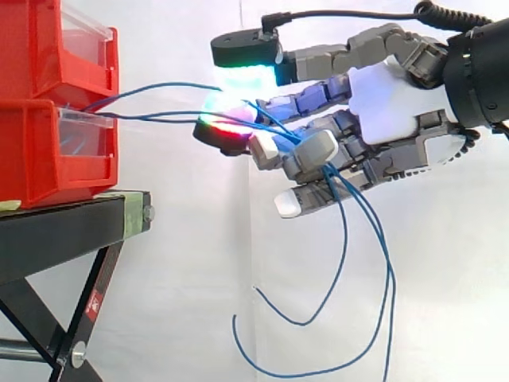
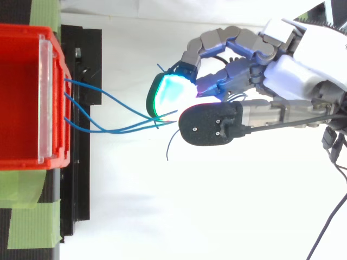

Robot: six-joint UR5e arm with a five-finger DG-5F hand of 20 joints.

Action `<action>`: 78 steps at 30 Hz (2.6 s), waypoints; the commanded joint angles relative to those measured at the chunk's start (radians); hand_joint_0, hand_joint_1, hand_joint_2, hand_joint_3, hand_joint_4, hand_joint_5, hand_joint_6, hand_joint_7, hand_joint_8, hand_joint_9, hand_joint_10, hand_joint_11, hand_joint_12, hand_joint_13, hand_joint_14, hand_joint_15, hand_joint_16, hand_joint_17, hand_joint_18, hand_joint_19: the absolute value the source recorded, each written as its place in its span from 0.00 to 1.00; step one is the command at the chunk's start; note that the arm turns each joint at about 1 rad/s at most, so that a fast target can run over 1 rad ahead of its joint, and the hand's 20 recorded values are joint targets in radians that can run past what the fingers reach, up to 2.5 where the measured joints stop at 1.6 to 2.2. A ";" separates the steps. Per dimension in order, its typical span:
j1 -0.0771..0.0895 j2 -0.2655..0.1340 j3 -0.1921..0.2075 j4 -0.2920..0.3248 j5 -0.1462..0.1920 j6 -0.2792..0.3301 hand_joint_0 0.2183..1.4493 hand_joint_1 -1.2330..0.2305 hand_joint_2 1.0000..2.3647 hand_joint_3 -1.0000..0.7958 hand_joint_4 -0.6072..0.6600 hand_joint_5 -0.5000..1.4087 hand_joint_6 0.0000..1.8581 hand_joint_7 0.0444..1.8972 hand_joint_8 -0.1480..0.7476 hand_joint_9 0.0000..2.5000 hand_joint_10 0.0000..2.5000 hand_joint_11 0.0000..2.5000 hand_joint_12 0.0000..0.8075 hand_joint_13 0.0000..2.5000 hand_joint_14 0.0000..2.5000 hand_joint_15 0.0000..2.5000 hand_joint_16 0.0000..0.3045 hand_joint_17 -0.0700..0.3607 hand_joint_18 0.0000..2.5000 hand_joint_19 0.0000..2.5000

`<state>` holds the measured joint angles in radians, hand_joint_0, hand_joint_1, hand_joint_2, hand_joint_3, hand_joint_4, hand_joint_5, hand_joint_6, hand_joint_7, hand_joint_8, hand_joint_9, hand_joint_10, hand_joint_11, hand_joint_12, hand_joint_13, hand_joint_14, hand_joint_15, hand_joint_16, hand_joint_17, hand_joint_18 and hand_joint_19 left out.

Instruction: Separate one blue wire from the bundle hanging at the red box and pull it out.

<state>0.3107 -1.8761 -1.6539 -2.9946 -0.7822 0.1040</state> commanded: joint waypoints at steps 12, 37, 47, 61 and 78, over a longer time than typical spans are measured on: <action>0.004 0.000 0.000 -0.021 -0.002 -0.003 0.34 0.30 0.01 0.50 0.39 0.18 0.49 0.50 0.54 0.39 0.00 0.54 0.56 0.32 0.35 0.52 0.18 0.45 0.31 0.26; 0.004 0.000 0.000 -0.023 0.000 0.000 0.34 0.30 0.01 0.49 0.38 0.18 0.49 0.51 0.54 0.27 0.01 0.29 0.52 0.14 0.01 0.23 0.17 0.44 0.20 0.19; 0.007 0.000 0.000 -0.035 0.000 -0.003 0.34 0.30 0.01 0.49 0.37 0.18 0.49 0.50 0.53 0.26 0.01 0.28 0.51 0.12 0.00 0.20 0.18 0.45 0.17 0.16; 0.044 0.000 -0.006 -0.176 -0.111 -0.001 0.34 0.29 0.01 0.49 0.37 0.18 0.49 0.50 0.53 0.25 0.01 0.28 0.50 0.10 0.01 0.19 0.18 0.45 0.16 0.15; 0.071 0.002 -0.142 -0.127 -0.112 0.126 0.34 0.29 0.01 0.49 0.36 0.18 0.49 0.50 0.53 0.26 0.01 0.27 0.50 0.10 0.00 0.18 0.18 0.45 0.16 0.15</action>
<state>0.3738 -1.8758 -1.7730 -3.1325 -0.8962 0.1910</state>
